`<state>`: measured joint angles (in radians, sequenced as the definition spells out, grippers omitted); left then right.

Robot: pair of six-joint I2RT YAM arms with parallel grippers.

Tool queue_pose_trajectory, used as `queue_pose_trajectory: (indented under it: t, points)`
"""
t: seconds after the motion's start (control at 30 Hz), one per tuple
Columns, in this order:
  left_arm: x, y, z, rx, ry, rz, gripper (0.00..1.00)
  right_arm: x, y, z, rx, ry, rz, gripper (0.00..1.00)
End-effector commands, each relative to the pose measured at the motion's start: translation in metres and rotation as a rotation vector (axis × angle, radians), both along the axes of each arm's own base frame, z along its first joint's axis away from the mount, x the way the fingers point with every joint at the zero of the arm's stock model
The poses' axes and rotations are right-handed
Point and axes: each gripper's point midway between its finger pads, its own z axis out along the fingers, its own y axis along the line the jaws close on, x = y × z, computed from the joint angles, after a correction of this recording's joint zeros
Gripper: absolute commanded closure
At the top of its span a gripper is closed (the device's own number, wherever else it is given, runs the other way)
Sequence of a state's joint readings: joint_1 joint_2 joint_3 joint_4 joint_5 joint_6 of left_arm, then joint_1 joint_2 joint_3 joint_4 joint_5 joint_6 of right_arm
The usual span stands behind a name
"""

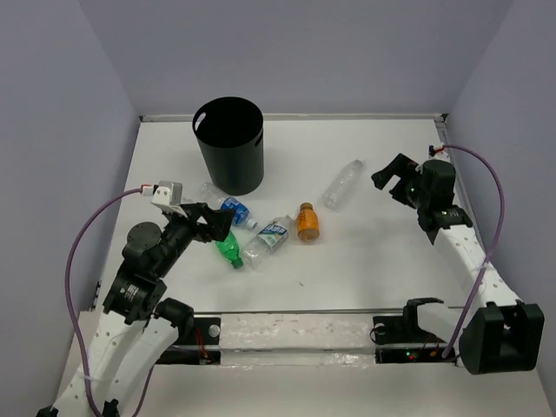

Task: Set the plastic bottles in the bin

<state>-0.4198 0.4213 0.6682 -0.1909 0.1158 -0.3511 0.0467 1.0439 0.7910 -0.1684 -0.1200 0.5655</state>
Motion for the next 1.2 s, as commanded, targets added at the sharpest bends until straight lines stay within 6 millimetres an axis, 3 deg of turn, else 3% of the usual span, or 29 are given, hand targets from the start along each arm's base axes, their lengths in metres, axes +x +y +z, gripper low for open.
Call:
queue_pose_trajectory:
  t: [0.0, 0.3, 0.5, 0.67, 0.97, 1.0, 1.07, 1.17]
  points:
    - [0.005, -0.009, 0.016, -0.017, -0.018, -0.035, 0.01, 0.026, -0.003, 0.018, -0.023, -0.07, -0.021, 0.0]
    - [0.019, -0.018, -0.002, 0.026, 0.094, -0.041, 0.01, 0.07, 0.004, -0.025, -0.065, 0.038, -0.026, 0.0]
    - [0.026, -0.002, -0.013, 0.03, 0.12, 0.062, 0.01, 0.095, 0.016, -0.042, -0.128, 0.08, -0.031, 0.0]
    - [0.031, 0.014, -0.036, 0.047, 0.157, 0.163, 0.01, 0.113, 0.023, -0.064, -0.209, 0.14, -0.036, 0.0]
    - [0.031, 0.014, -0.035, 0.049, 0.153, 0.161, 0.01, 0.144, 0.031, -0.102, -0.202, 0.222, -0.058, 0.0]
    - [0.031, 0.014, -0.035, 0.051, 0.15, 0.159, 0.01, 0.148, 0.033, -0.115, -0.204, 0.249, -0.057, 0.01]
    - [0.03, 0.014, -0.034, 0.048, 0.147, 0.155, 0.01, 0.159, 0.035, -0.113, -0.187, 0.242, -0.067, 0.03]
    - [0.028, 0.013, -0.032, 0.04, 0.139, 0.147, 0.01, 0.168, 0.04, -0.119, -0.156, 0.252, -0.076, 0.14]
